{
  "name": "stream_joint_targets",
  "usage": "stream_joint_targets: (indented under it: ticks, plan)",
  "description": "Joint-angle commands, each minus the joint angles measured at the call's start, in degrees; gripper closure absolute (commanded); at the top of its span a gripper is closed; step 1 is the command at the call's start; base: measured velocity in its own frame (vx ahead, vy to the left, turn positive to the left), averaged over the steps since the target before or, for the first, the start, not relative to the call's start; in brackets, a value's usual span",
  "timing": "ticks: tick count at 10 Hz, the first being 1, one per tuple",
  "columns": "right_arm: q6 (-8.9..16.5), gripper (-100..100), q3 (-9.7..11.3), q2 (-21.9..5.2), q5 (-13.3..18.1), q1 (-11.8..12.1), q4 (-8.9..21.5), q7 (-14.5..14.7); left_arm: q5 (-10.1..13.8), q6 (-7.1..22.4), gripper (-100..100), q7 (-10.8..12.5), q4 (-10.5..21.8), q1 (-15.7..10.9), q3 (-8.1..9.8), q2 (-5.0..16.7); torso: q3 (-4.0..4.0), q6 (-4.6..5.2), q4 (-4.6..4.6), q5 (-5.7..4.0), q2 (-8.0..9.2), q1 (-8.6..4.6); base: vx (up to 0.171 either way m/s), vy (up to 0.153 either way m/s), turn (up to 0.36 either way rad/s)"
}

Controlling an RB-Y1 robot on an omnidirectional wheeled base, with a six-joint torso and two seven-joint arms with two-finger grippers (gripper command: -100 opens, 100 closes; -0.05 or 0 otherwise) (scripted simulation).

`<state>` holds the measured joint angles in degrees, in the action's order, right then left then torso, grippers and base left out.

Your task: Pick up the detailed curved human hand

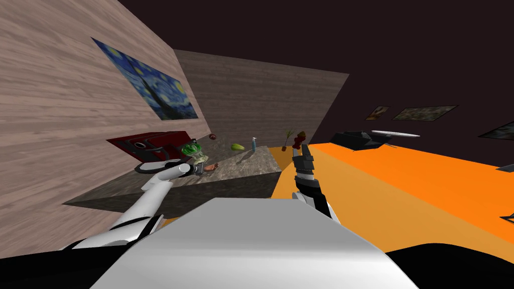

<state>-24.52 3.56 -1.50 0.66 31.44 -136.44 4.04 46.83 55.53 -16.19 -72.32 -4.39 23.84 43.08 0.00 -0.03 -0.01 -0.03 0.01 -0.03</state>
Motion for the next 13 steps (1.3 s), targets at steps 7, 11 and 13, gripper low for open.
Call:
stream_joint_targets:
  ticks: [7, 11, 13]
  plan:
    - [0.0, 0, 0.0, 0.0, 0.0, 0.0, 0.0, 0.0, 5.4, 0.8, -100, -12.4, 11.5, -5.7, 7.20, 0.3, -0.01, 0.02, 0.00, -0.03, -0.03, -0.14, 0.004, -0.055, 0.005]
    - [0.0, 0, 0.0, 0.0, 0.0, 0.0, 0.0, 0.0, 5.4, 0.8, -100, -16.7, 14.3, -5.7, 7.20, 0.3, 0.00, 0.02, 0.01, 0.02, 0.00, 0.09, -0.001, -0.014, -0.001]
    - [0.0, 0, 0.0, 0.0, 0.0, 0.0, 0.0, 0.0, 8.0, 1.3, -100, -20.4, 18.0, -8.5, 10.76, 0.3, -0.02, 0.03, 0.00, -0.01, -0.04, -0.11, 0.014, -0.081, 0.008]
